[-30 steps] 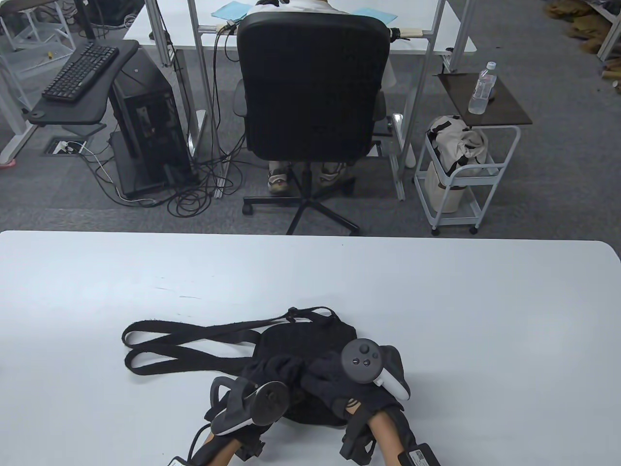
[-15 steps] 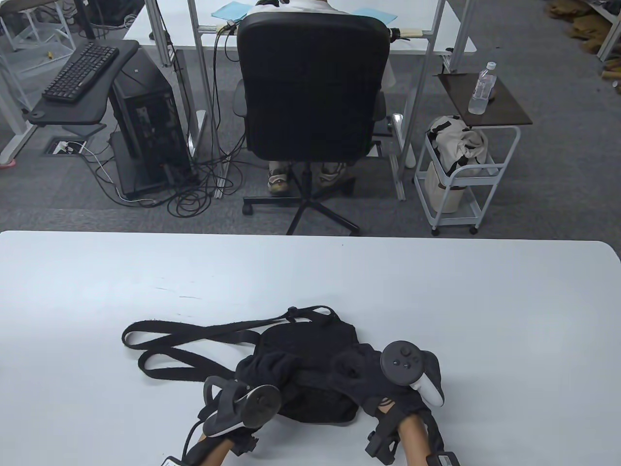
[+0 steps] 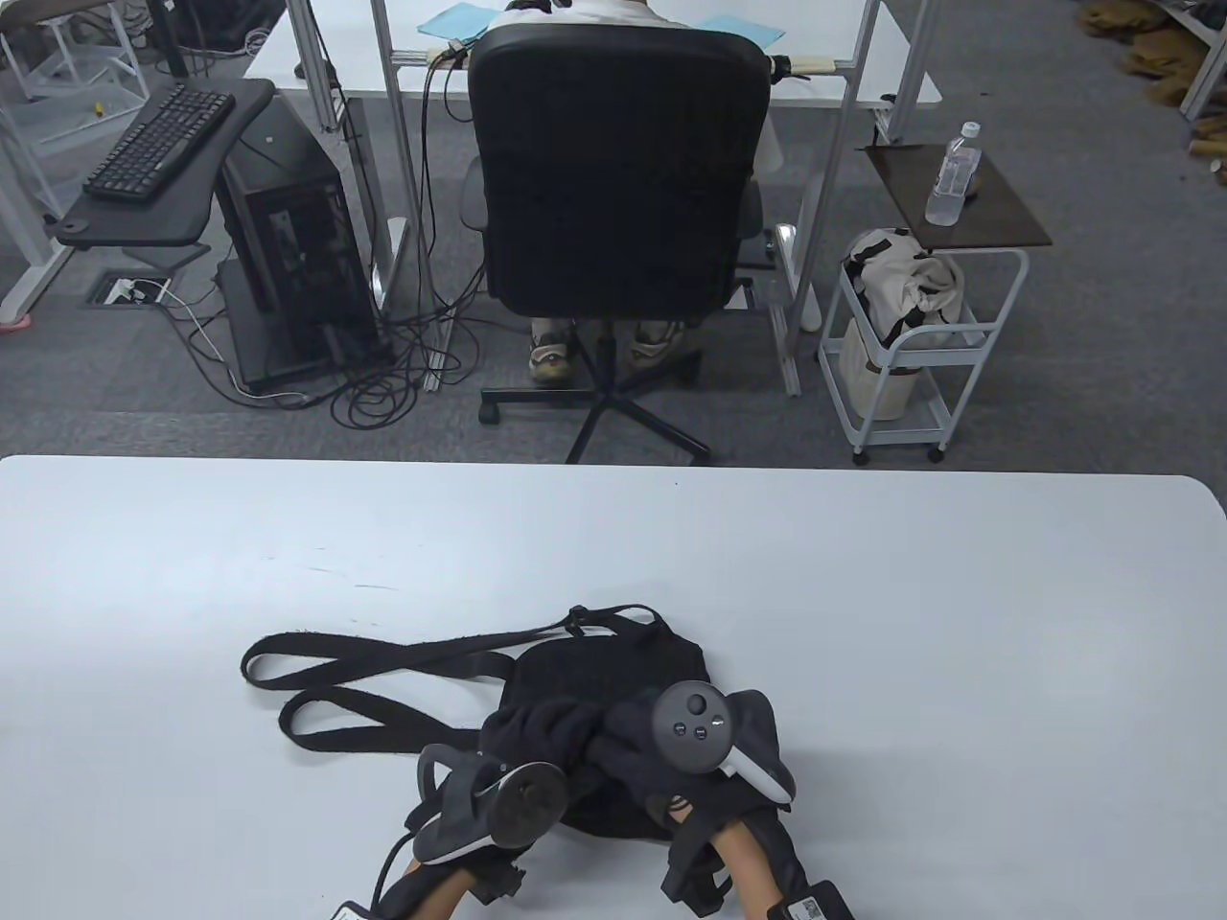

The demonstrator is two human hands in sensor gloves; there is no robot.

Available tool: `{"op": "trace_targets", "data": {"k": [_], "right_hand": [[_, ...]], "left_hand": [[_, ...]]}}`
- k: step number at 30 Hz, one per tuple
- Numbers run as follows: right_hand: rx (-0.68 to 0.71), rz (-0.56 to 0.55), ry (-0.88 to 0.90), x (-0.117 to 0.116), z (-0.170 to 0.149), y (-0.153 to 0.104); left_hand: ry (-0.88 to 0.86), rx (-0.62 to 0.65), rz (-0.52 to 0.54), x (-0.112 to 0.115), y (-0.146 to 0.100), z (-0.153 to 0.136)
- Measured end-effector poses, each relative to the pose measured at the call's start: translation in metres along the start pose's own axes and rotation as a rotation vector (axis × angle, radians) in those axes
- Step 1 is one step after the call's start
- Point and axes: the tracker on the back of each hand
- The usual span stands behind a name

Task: Pull shoulder strap to tighten

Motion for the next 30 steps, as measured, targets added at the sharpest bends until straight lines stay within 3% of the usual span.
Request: {"op": "trace_targets", "data": {"k": [4,9,12,16,21,25,30], "right_hand": [[-0.013,-0.047,-0.038,0.020,-0.017,-0.015],[-0.090,-0.079,0.028,0.036,-0.052,-0.042],[-0.075,-0.105,-0.073,0.036,-0.034,-0.037],[-0.014,-0.086,-0.011,0.020,-0.005,-0.014],[-0.039,-0.011,0.027,-0.002,-0.001,0.004],[-0.012,-0.019,0.060,-0.001,-0.001,0.003],[-0.007,-0.042,-0.032,0.009,-0.002,-0.002]], "left_hand": [[0.068,-0.030,0.006,-0.001,-0.001,-0.005],[-0.032,-0.045,0.038,0.001,-0.001,-0.012],[-0.001,-0.046,0.027,0.002,0.000,-0.009],[-0.075,-0.036,0.026,0.001,0.001,-0.006],[-0.138,-0.033,0.040,-0.001,0.001,-0.004],[-0.148,-0.028,0.020,0.001,0.002,-0.004],[-0.138,-0.052,0.015,0.000,0.003,-0.007]]}}
Point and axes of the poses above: the tracker on the back of each hand, its own z axis roughly to the thumb side, its own y axis roughly from the wrist to the fingertips, x = y × z, and after that the axes turned 11 degrees about x, right-handed
